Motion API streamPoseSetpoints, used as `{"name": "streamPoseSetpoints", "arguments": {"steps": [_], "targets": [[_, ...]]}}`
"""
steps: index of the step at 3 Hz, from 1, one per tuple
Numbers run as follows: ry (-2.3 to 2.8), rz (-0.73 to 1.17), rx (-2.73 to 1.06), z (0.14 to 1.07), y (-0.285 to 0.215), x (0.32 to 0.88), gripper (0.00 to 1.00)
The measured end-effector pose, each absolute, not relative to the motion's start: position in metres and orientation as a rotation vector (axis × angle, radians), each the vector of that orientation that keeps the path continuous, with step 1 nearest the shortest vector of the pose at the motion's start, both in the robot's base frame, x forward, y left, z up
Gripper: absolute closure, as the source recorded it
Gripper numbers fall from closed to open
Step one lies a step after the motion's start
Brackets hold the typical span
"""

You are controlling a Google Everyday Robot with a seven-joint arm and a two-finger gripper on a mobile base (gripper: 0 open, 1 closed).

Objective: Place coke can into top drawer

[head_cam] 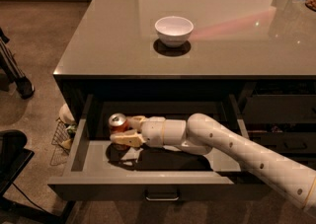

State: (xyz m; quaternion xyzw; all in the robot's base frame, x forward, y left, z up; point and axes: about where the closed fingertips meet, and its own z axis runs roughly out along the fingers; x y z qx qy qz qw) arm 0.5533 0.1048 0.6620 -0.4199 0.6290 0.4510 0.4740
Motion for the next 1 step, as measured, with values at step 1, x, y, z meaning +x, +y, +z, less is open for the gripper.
{"name": "streamPoseSetpoints", "arguments": {"steps": [1], "targets": [[1.537, 1.106, -1.03, 0.6622, 0.1065, 0.5526, 0.0]]}}
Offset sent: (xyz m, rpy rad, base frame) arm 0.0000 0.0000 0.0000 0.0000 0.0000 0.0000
